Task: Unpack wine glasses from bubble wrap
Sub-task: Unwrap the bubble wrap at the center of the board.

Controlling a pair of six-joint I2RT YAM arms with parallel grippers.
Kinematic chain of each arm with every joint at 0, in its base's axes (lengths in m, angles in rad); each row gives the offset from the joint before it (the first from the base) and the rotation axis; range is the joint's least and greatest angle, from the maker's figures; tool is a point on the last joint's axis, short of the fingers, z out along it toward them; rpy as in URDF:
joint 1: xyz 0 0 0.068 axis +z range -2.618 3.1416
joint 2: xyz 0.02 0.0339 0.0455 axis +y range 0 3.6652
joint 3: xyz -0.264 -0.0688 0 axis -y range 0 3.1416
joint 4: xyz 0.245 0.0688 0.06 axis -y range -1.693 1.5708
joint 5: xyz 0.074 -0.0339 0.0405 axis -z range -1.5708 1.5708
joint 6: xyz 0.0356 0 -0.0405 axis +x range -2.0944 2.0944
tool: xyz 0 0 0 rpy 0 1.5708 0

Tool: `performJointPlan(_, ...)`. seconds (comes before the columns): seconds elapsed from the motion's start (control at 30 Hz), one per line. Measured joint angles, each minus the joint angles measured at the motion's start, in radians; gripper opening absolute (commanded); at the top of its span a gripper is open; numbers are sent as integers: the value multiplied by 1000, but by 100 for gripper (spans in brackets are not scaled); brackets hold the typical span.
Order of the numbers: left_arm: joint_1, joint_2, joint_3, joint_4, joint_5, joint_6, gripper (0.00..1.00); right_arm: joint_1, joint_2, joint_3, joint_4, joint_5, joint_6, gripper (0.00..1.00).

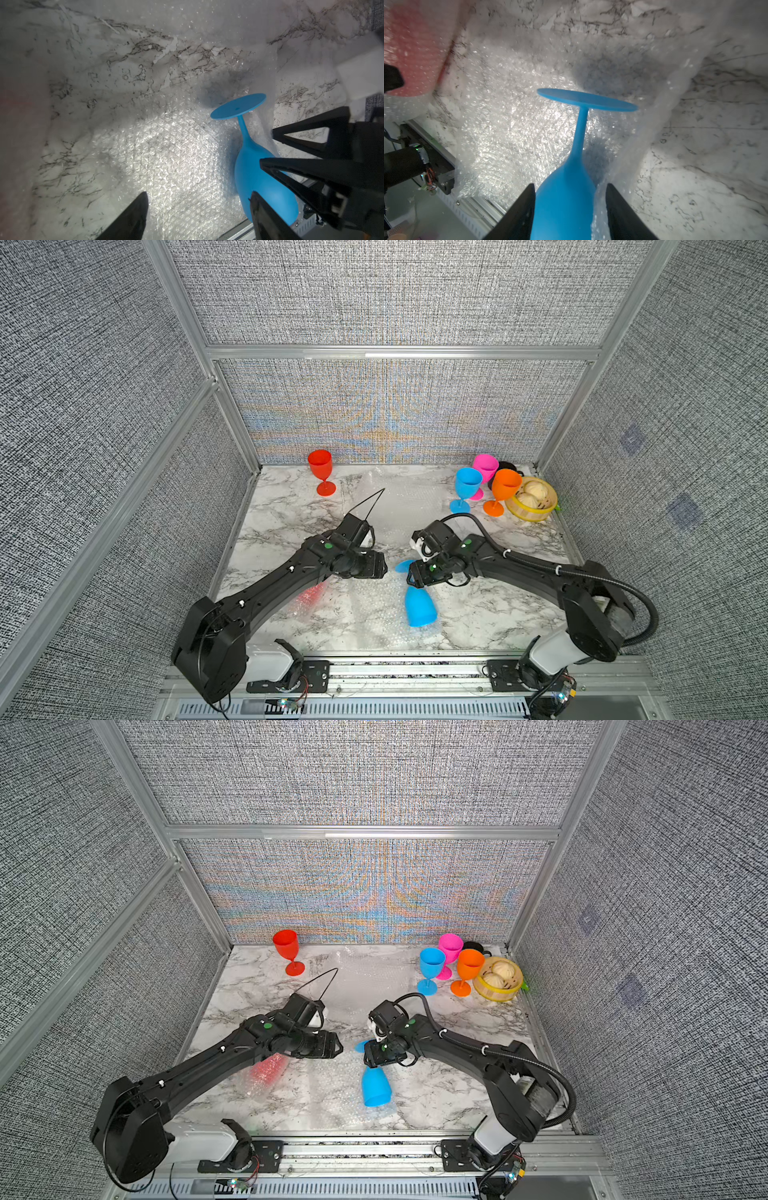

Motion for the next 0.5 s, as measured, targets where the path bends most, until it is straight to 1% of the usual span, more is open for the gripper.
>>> performJointPlan(0.17, -40, 67, 63, 21, -10, 120, 75, -48, -68, 0, -23, -8, -10, 59)
performJointPlan(0.23, -63, 79, 70, 47, -16, 174, 72, -64, -94, -6, -29, -19, -18, 59)
performJointPlan(0.3, -85, 97, 69, 90, -16, 234, 71, -82, -118, -17, -32, -31, -27, 59)
performJointPlan(0.5, -105, 170, 49, 236, 48, 365, 71, -132, -173, -50, -48, -55, -51, 59)
